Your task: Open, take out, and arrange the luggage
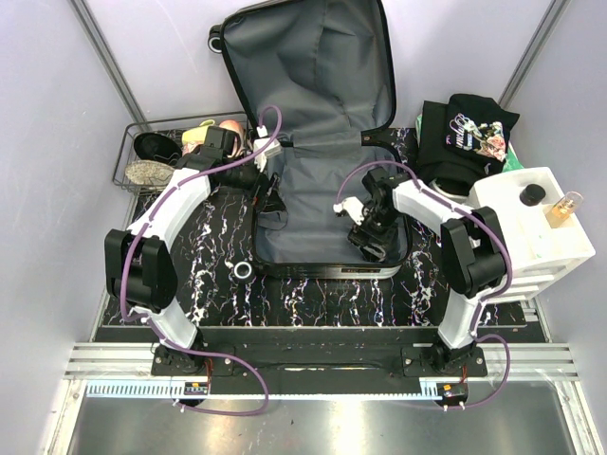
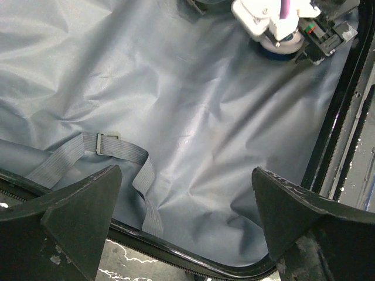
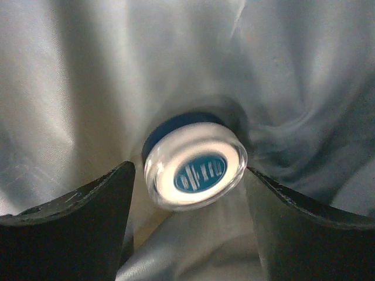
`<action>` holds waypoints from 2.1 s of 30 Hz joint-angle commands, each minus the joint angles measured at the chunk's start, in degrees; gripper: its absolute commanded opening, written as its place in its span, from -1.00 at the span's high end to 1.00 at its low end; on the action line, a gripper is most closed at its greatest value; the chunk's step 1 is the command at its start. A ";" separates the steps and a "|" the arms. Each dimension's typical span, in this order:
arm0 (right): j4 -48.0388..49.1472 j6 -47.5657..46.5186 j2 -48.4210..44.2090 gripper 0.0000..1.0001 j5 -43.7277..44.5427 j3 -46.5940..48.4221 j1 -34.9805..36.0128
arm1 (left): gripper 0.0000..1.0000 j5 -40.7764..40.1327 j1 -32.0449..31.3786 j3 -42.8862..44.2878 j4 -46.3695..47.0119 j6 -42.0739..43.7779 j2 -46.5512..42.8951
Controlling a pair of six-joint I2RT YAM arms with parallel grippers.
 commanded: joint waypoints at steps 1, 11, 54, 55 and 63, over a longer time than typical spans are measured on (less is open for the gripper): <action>4.54 0.63 1.34 -0.69 4.71 -3.20 1.49 | -0.98 -0.36 0.60 1.20 0.79 1.77 -1.94; 3.84 1.86 0.48 0.17 3.58 2.41 1.41 | -0.96 0.79 0.95 2.96 0.79 1.50 -0.88; -33.78 -6.14 -1.29 1.00 -42.22 31.52 7.46 | -0.58 5.18 -25.77 -14.80 8.36 58.55 -19.69; -33.78 -6.22 -1.56 1.00 -42.22 31.08 7.73 | -0.52 4.75 -25.86 -14.53 7.83 58.46 -19.43; -35.01 -6.14 -1.47 0.99 -42.13 31.77 9.23 | 0.23 4.56 -26.38 -13.56 6.77 56.35 -18.73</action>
